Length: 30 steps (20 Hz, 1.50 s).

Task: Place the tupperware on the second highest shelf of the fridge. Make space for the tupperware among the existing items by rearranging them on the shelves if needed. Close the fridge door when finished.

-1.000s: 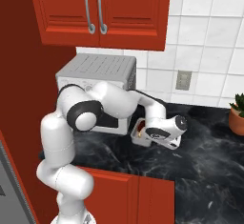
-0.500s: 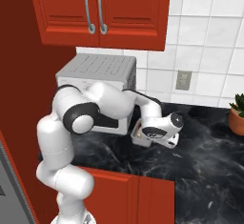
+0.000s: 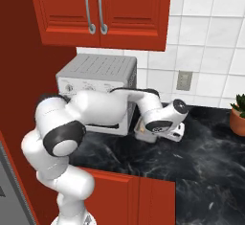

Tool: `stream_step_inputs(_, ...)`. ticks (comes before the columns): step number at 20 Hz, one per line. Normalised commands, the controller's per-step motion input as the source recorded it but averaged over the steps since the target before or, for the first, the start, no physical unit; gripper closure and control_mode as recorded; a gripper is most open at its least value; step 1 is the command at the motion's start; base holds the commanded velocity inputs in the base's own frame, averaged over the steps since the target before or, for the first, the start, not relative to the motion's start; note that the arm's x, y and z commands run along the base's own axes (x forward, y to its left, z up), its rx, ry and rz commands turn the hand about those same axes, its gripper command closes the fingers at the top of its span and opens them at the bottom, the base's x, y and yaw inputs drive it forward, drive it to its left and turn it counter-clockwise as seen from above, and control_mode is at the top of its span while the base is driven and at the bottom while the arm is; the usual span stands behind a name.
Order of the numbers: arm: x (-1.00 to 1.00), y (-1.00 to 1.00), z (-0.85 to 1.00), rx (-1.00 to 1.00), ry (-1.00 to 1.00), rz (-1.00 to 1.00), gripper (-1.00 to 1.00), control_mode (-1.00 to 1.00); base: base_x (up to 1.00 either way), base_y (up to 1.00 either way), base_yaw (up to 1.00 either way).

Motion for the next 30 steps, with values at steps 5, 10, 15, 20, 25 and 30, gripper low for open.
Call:
stream_step_inputs(5,-0.87,0.21,0.69,-0.12,-0.19,0.01,1.0,-1.0,0.0,0.0,0.0)
stream_step_inputs(10,-0.92,0.5,0.88,-0.1,-0.18,0.01,1.0,-1.0,0.0,0.0,0.0)
stream_step_inputs(15,-0.69,0.82,0.88,-0.12,-0.02,0.0,1.0,-1.0,0.0,0.0,0.0)
stream_step_inputs(20,-0.59,0.74,0.72,-0.01,0.0,0.0,1.0,-1.0,0.0,0.0,0.0)
stream_step_inputs(25,-0.34,0.65,0.75,0.01,0.0,0.0,1.0,-1.0,0.0,0.0,0.0)
stream_step_inputs(30,-0.14,0.61,0.57,0.09,0.0,0.0,1.0,-1.0,0.0,0.0,0.0)
